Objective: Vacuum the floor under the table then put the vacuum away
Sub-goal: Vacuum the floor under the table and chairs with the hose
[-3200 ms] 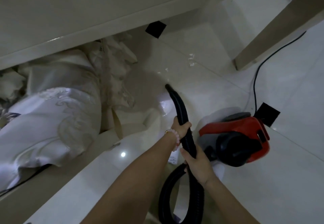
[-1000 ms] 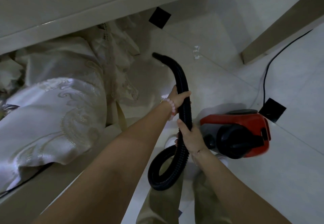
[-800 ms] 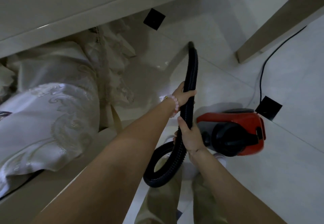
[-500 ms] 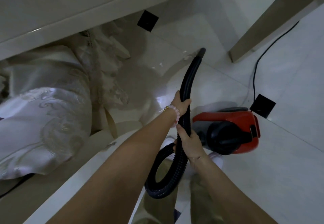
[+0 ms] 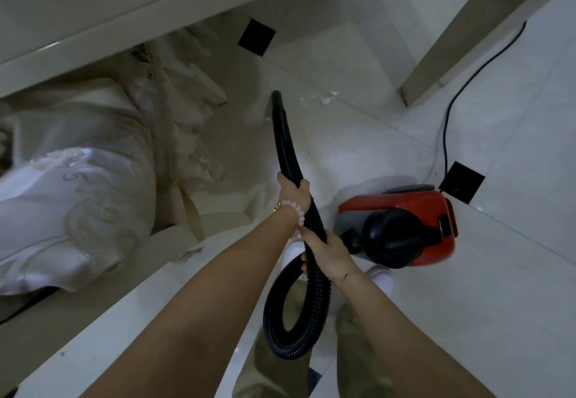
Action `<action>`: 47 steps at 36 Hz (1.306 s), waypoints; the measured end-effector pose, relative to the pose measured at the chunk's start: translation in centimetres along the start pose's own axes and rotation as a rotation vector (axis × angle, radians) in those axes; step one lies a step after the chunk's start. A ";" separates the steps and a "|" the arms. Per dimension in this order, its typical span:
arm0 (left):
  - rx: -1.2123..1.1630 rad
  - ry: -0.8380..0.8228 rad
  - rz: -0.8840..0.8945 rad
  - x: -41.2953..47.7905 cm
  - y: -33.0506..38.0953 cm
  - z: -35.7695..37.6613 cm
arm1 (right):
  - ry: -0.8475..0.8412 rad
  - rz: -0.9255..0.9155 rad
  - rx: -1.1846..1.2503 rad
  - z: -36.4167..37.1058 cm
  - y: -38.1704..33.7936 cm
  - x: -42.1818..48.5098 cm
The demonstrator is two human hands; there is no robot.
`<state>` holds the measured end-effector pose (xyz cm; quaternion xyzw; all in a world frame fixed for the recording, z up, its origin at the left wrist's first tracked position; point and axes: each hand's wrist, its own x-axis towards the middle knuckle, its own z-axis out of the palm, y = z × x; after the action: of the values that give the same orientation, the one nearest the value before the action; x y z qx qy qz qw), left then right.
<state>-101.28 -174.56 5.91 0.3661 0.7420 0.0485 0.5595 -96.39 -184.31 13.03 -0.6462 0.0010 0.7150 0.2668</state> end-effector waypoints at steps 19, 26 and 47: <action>0.229 -0.500 0.096 -2.1 1.6 3.6 | 0.154 -0.032 0.252 -1.7 2.8 -1.4; 0.271 -0.601 0.117 -2.4 2.0 3.8 | 0.143 -0.033 0.253 -2.0 2.7 -1.9; 0.013 -0.145 0.018 -2.0 -1.1 2.7 | 0.041 -0.022 0.091 -2.1 2.2 -1.8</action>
<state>-99.29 -177.47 6.02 0.3786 0.6964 0.0220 0.6092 -95.28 -187.62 13.56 -0.6480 0.0321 0.6978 0.3036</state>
